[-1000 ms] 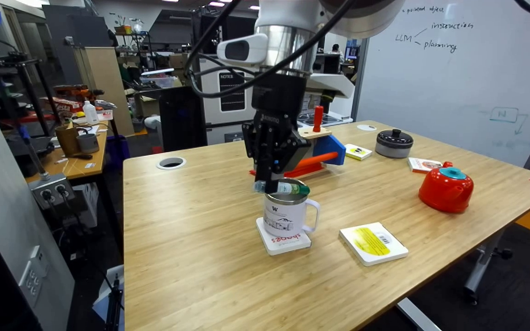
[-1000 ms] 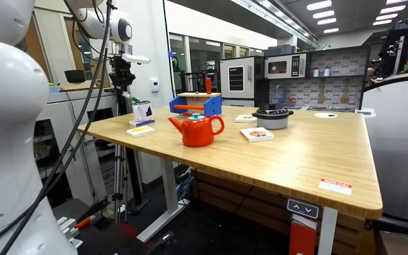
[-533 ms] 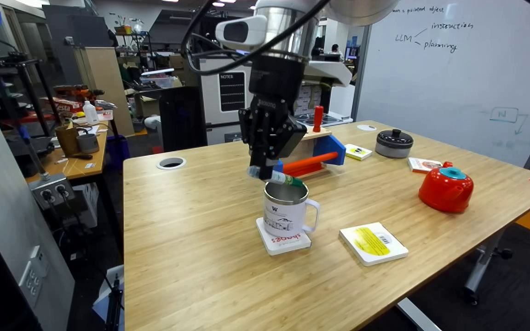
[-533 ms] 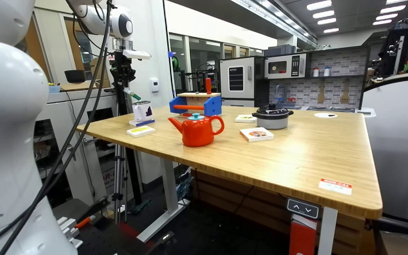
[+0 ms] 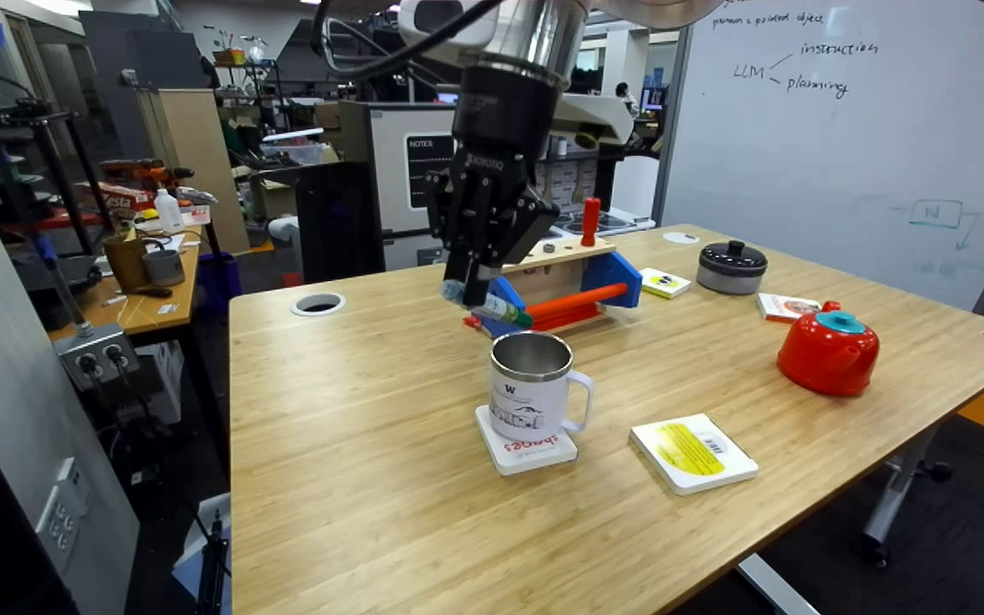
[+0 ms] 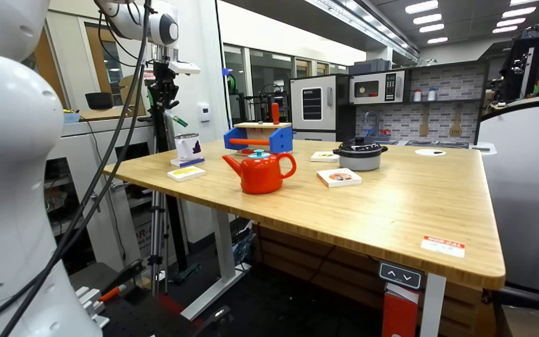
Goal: Pick up the marker and put it in the cup
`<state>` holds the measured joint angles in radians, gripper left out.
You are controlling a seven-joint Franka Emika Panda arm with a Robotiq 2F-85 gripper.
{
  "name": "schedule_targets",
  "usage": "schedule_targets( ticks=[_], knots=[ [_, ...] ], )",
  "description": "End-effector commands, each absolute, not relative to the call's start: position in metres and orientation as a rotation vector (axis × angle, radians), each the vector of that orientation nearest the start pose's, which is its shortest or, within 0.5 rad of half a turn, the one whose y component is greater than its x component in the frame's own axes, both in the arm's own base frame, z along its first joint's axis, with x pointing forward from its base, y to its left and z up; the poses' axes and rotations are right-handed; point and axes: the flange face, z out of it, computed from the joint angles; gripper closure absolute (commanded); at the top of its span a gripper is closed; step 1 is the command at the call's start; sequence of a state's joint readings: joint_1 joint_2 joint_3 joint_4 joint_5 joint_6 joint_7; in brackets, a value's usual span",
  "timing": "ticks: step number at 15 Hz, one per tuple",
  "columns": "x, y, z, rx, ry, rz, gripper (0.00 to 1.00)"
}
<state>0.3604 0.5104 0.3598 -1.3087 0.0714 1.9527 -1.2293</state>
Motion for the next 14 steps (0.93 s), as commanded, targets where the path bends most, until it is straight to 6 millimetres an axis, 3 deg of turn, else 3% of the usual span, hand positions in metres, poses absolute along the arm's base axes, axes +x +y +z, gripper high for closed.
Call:
schedule_targets(
  ticks=[1, 9, 14],
  knots=[
    [0.583, 0.434, 0.48, 1.921, 2.754, 0.406, 0.94],
    [0.606, 0.416, 0.457, 1.997, 2.734, 0.393, 0.94],
    [0.607, 0.411, 0.454, 2.027, 2.721, 0.38, 0.94]
  ],
)
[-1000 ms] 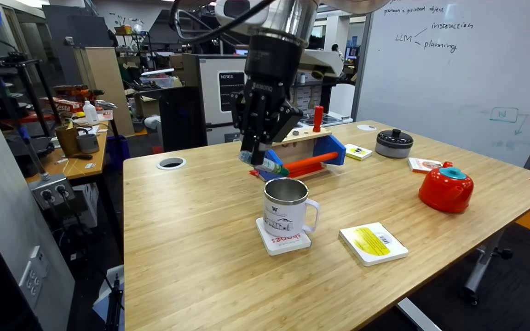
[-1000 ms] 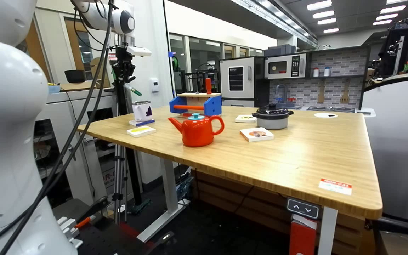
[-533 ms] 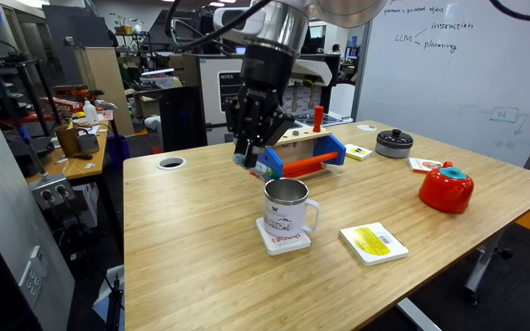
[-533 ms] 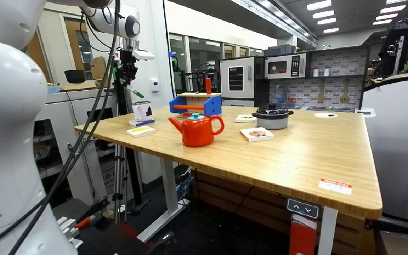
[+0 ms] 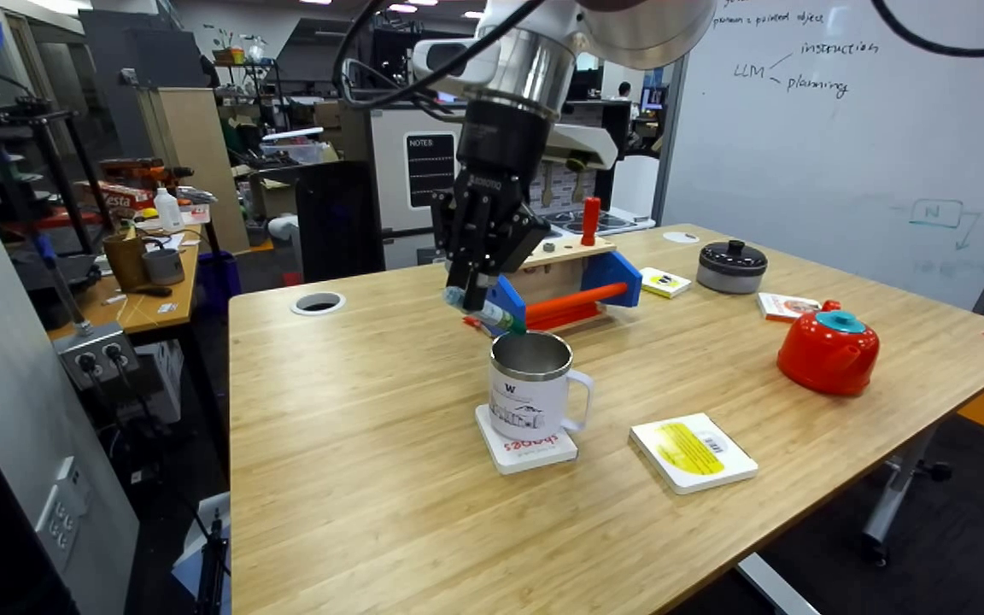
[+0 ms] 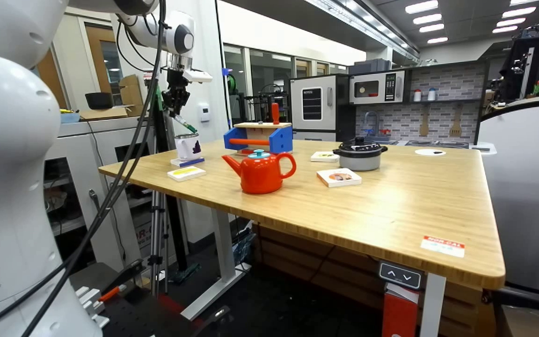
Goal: Pick up the marker and put it in the cup
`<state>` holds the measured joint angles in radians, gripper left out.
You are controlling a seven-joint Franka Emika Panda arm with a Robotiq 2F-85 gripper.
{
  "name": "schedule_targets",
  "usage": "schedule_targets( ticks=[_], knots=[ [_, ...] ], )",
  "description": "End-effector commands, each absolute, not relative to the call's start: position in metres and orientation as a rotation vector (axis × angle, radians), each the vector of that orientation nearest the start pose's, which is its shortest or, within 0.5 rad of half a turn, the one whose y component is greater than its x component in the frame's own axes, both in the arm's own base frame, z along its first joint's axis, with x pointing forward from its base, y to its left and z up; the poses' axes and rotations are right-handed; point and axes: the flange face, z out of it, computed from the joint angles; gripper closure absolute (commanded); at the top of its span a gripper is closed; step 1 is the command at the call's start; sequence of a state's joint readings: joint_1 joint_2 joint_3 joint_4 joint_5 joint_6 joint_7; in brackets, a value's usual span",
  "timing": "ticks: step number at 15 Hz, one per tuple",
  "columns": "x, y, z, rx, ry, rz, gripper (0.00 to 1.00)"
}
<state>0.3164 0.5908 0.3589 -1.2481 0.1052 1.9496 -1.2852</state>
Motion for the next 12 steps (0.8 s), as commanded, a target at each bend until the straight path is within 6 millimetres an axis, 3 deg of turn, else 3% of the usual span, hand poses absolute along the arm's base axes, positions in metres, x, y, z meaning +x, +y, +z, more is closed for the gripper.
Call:
schedule_targets(
  ticks=[1, 12],
  knots=[
    [0.605, 0.412, 0.454, 2.03, 2.719, 0.374, 0.94],
    [0.59, 0.419, 0.429, 2.056, 2.717, 0.278, 0.94]
  ],
)
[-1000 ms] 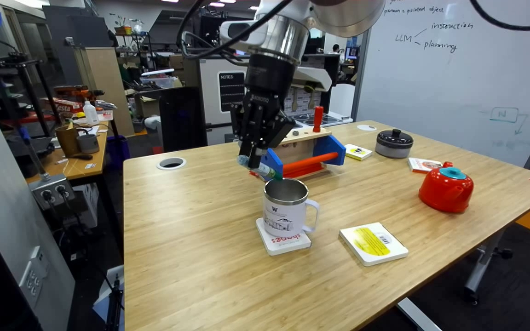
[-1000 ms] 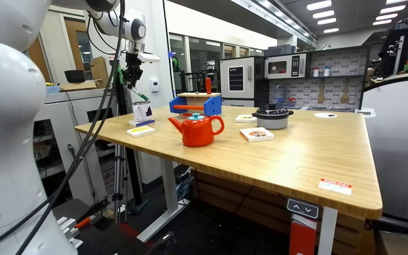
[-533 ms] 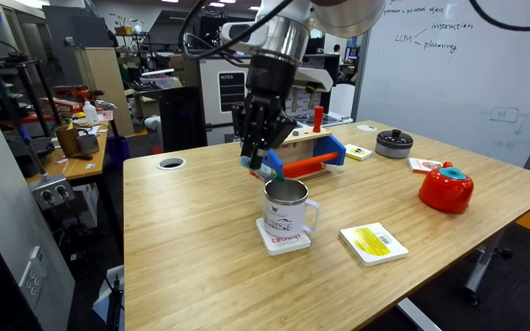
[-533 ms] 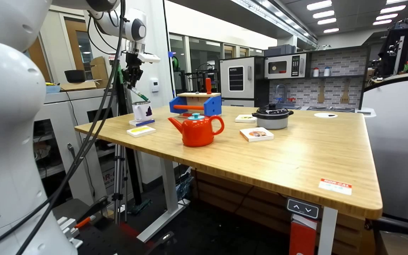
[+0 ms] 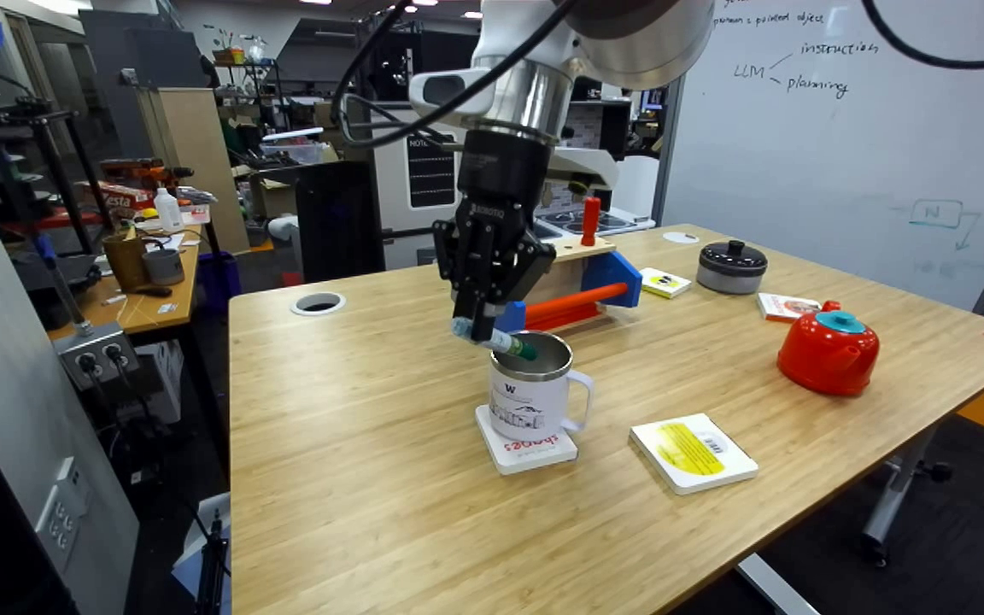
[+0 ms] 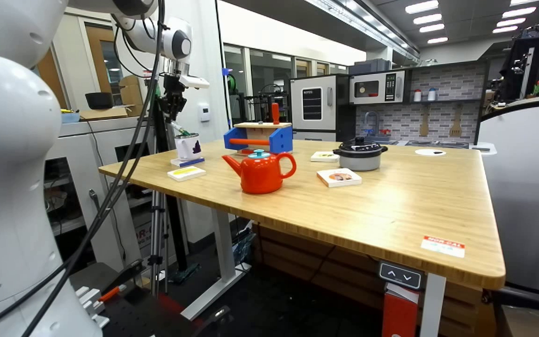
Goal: Pick up the marker and put it in the cup
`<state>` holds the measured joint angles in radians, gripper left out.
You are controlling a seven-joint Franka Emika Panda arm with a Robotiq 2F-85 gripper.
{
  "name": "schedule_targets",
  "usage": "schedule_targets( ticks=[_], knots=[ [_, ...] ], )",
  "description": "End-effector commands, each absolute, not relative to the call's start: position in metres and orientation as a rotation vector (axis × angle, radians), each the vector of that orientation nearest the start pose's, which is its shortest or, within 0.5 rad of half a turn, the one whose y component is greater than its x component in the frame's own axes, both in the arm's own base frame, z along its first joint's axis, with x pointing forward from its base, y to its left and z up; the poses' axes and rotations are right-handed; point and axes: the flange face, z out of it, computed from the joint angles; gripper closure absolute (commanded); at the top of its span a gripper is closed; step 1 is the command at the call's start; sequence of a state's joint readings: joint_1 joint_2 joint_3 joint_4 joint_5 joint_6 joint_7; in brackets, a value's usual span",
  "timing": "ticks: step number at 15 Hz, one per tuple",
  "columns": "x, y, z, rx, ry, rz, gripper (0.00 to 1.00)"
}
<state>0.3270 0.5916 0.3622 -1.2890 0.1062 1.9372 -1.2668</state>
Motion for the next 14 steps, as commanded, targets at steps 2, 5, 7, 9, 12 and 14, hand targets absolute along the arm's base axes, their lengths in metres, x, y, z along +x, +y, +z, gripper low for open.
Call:
schedule_targets(
  ticks=[2, 5, 7, 9, 12, 14],
  knots=[
    [0.5894, 0.4185, 0.4266, 2.054, 2.711, 0.264, 0.71],
    [0.5908, 0.4174, 0.4267, 2.062, 2.696, 0.257, 0.38],
    [0.5911, 0.4169, 0.4273, 2.066, 2.686, 0.255, 0.24],
    [0.592, 0.4189, 0.4242, 2.06, 2.696, 0.267, 0.11],
    [0.5919, 0.419, 0.424, 2.061, 2.696, 0.266, 0.13],
    [0.5919, 0.419, 0.424, 2.061, 2.696, 0.266, 0.11]
  ],
)
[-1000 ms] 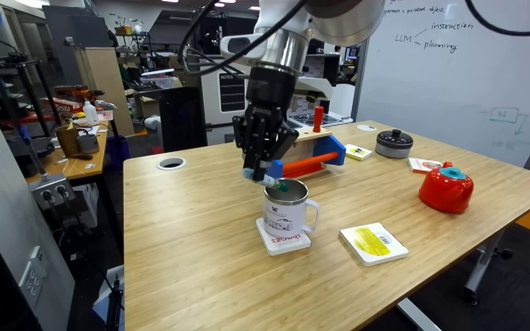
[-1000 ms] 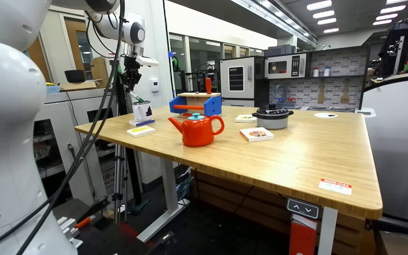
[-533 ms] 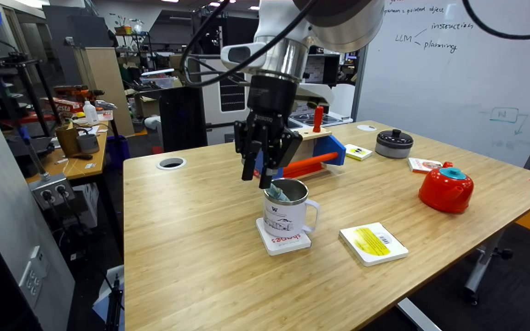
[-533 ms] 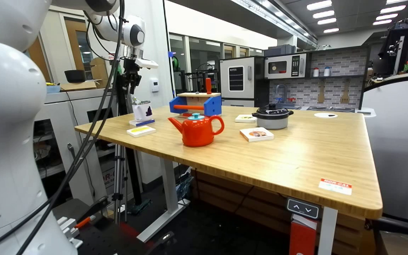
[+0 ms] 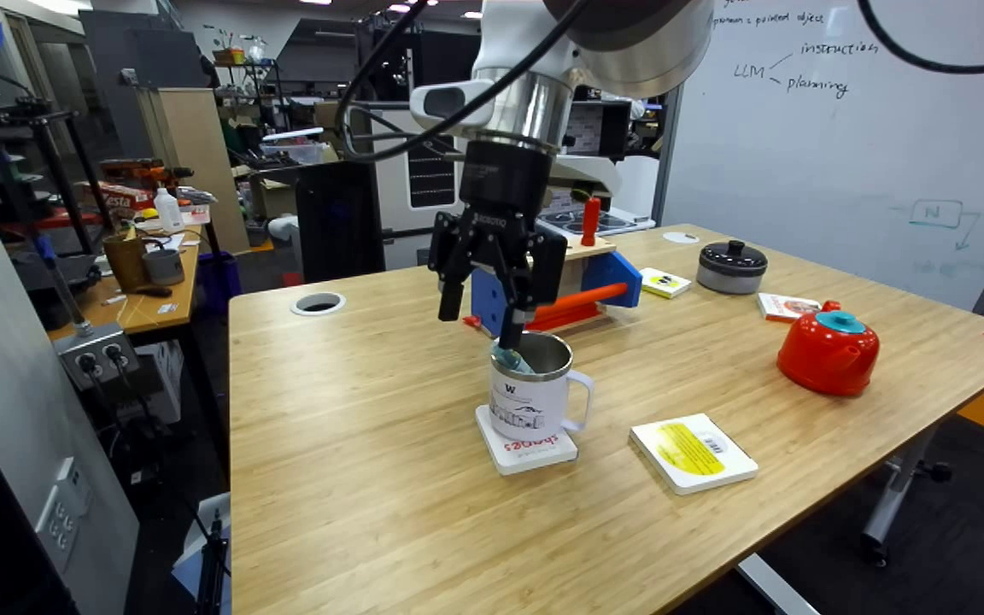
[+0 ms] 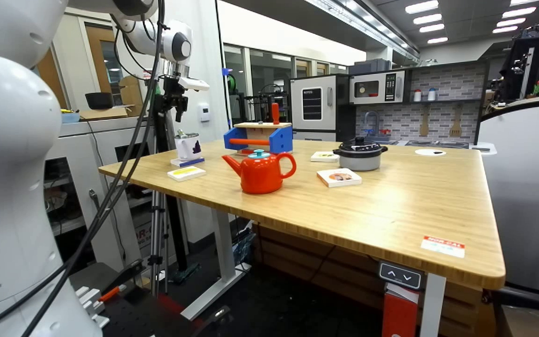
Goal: Pick up the marker and put it in the cup
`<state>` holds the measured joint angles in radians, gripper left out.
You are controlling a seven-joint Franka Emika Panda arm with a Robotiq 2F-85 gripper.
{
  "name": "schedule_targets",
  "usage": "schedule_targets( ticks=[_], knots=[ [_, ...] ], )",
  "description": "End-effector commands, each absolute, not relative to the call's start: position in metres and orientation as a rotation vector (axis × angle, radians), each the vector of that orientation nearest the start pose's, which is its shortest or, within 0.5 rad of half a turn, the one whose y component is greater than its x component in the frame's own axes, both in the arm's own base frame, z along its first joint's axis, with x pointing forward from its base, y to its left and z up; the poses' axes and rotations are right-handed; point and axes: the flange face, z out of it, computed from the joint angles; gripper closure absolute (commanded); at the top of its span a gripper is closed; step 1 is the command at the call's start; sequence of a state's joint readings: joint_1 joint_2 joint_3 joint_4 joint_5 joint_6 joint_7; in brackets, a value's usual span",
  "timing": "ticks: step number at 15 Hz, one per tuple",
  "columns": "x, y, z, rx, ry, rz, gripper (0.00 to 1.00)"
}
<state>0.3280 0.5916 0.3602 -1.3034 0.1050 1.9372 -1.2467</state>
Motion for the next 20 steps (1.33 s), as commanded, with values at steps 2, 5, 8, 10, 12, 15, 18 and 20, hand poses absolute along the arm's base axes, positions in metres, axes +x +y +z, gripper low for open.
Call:
schedule_targets(
  ticks=[2, 5, 8, 10, 12, 15, 18, 20],
  knots=[
    [0.592, 0.419, 0.424, 2.061, 2.696, 0.266, 0.11],
    [0.592, 0.419, 0.424, 2.061, 2.696, 0.266, 0.11],
    [0.587, 0.416, 0.437, 2.057, 2.668, 0.331, 0.0],
    [0.59, 0.408, 0.454, 2.143, 2.505, 0.468, 0.0],
    [0.591, 0.395, 0.468, 2.214, 2.379, 0.58, 0.0],
    [0.585, 0.366, 0.471, 2.298, 2.209, 0.614, 0.0],
    [0.569, 0.326, 0.45, 2.462, 2.005, 0.55, 0.0],
    [0.553, 0.302, 0.436, 2.575, 1.859, 0.525, 0.0]
  ],
)
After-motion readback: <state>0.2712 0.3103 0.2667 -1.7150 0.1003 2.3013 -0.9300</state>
